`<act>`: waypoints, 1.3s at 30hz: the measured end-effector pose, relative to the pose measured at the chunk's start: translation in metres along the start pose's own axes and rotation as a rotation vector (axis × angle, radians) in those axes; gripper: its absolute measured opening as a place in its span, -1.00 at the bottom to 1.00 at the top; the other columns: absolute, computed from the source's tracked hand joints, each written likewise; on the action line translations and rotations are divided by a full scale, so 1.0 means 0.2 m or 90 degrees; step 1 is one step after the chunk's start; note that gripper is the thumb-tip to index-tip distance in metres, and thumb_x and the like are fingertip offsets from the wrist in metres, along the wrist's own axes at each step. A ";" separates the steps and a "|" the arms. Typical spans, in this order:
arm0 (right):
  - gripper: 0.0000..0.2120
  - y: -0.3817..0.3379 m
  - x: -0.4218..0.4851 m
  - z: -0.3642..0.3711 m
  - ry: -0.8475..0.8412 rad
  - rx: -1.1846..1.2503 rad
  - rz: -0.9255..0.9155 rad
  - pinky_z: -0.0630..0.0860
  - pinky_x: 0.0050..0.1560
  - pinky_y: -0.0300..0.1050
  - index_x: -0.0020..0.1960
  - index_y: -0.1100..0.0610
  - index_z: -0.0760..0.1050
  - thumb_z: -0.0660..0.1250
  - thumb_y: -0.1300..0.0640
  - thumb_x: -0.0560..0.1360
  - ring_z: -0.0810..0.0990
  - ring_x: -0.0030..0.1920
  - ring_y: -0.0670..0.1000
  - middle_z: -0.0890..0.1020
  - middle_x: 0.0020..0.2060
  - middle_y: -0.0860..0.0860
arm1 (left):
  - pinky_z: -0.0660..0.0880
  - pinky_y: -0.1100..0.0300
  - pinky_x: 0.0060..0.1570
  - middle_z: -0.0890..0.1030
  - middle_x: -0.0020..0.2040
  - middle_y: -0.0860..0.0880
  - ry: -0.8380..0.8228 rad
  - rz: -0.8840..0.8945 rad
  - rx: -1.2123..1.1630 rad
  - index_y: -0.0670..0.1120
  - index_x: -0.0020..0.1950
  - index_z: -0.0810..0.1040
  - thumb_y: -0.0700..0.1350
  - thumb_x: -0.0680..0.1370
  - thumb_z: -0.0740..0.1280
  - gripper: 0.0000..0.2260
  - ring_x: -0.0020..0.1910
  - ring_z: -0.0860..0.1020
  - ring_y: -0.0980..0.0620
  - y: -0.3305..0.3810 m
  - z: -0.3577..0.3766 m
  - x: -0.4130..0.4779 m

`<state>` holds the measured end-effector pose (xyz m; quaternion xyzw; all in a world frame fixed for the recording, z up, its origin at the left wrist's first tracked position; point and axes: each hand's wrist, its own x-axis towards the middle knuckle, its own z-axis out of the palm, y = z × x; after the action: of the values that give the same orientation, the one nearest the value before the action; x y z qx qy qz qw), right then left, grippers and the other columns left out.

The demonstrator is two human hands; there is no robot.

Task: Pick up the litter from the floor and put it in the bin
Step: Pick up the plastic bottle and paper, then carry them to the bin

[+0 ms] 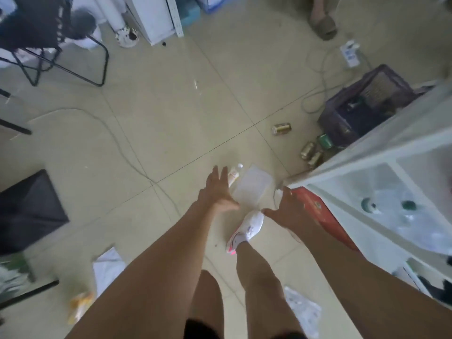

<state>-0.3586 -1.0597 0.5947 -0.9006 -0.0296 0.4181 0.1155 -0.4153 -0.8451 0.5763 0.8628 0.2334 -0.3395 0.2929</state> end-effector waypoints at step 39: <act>-0.93 -0.21 1.68 0.09 0.213 0.507 0.165 0.36 -0.49 -0.27 -0.17 0.07 0.56 0.43 0.11 0.43 0.52 -0.42 -0.13 0.58 -0.41 -0.15 | 0.55 -0.07 0.02 0.58 0.01 -0.03 0.211 -0.064 -0.089 -0.06 0.06 0.51 0.11 0.39 0.43 -0.65 0.02 0.59 -0.19 -0.16 0.02 1.51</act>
<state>-0.1529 -0.9647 0.3416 -0.8374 0.2653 0.2569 0.4030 -0.2376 -0.7637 0.3445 0.8718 0.3440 -0.1897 0.2927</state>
